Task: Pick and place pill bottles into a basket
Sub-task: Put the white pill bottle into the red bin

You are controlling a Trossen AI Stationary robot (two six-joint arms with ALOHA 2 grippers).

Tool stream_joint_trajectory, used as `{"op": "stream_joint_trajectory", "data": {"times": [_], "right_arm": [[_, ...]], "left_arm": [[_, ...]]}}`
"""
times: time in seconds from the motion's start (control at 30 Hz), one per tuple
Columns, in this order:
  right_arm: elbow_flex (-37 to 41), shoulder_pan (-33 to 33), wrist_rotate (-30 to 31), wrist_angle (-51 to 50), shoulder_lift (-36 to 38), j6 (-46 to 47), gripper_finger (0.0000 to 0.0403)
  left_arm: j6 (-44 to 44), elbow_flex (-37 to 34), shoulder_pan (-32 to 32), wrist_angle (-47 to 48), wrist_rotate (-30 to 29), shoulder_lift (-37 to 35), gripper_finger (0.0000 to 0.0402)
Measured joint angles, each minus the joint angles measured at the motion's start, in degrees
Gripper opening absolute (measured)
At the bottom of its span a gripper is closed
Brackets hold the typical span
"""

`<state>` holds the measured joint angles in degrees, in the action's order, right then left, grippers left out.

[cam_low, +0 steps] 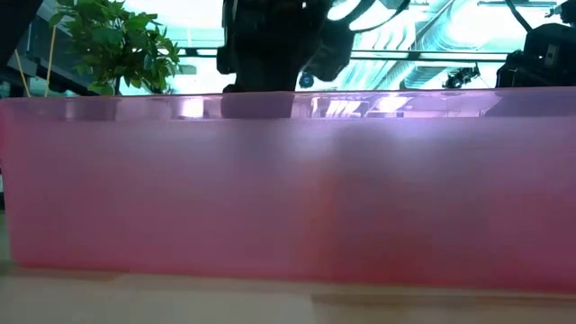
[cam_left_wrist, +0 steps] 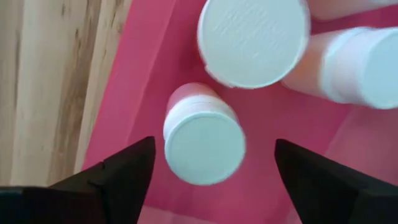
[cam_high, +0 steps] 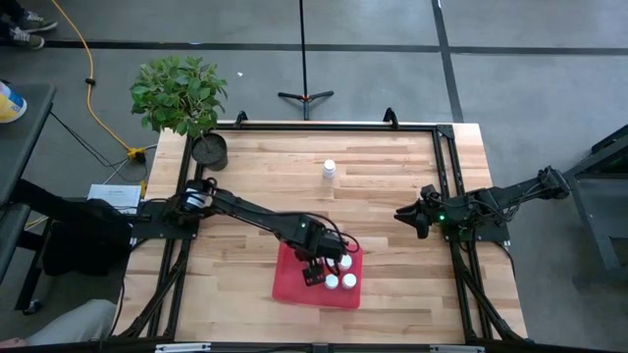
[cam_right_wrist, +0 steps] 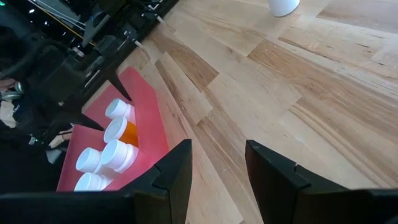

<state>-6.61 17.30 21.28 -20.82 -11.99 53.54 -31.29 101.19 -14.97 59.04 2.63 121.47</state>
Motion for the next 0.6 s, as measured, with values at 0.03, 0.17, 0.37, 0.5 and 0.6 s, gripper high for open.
{"op": "stream_joint_trajectory", "data": {"times": [0.03,0.17,0.37,0.5,0.6], "right_arm": [[0.0,0.0,0.0,0.0,0.0,0.0,0.014],[0.0,0.0,0.0,-0.02,0.01,0.0,0.014],[0.0,-0.01,0.0,-0.06,0.02,0.0,0.014],[0.0,0.0,0.0,-0.09,0.0,-0.02,0.014],[0.0,-0.02,-0.02,-0.09,0.0,-0.02,0.014]], "left_arm": [[0.0,0.32,0.01,0.16,0.0,-0.16,0.0359],[0.87,4.97,-0.01,5.75,-0.67,-0.15,0.0353],[2.65,14.57,-0.01,11.55,-5.61,-0.15,0.0354],[4.13,22.43,-0.01,15.38,-10.39,-0.18,0.0355],[5.31,29.54,-0.01,17.97,-15.25,-0.2,0.0355]]}}
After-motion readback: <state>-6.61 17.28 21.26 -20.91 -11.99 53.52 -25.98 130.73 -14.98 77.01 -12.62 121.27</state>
